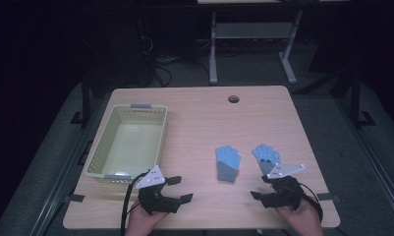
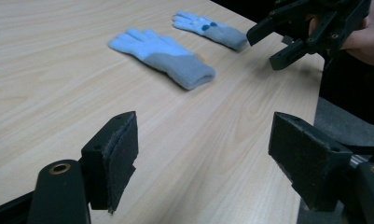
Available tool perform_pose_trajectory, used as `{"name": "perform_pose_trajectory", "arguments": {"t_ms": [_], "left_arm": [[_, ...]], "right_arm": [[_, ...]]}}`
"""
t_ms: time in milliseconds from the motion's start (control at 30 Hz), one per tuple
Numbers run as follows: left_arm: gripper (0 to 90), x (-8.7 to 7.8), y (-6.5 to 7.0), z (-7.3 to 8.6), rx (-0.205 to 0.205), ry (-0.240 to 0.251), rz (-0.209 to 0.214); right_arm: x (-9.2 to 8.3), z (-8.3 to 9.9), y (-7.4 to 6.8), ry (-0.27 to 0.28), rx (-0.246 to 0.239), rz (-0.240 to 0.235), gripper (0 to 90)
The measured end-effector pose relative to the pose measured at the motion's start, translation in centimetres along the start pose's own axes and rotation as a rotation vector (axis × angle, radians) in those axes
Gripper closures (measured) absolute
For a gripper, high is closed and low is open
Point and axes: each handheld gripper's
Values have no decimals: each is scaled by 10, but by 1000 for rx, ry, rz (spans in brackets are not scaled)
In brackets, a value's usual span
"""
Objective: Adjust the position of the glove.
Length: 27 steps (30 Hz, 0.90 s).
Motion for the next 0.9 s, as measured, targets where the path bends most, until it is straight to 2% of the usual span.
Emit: {"name": "perform_pose_trajectory", "arguments": {"t_ms": [133,300,367,467,600,833,867,900], "left_arm": [[238,2,0,0,6,-10,-6],[238,6,2,2,26,-23,-11],[238,7,4,1,43,-31,-12],[238,8,7,-1,64,-17,-27],[238,20,3,-2,57,-45,-4],[238,37,3,-7,80,-62,14],[240,42,2,-9,69,-60,43],[242,44,3,-11,79,-65,47]], "right_arm": [[-2,1,-2,8,-16,-14,291],[-4,1,-4,7,-31,-8,289],[-6,0,-4,17,-39,-4,287],[-9,-2,-3,23,-49,-1,282],[-14,-4,5,27,-32,-1,281],[-20,-13,14,19,-28,9,270],[-23,-16,17,11,-4,1,269],[-23,-17,19,7,-6,1,269]]}}
Point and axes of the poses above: each handheld gripper's, and its own axes: x roughly forward along the jaws, z roughly out of its underside, y roughly to its right, and after that the axes turned 1 degree about x, right-handed
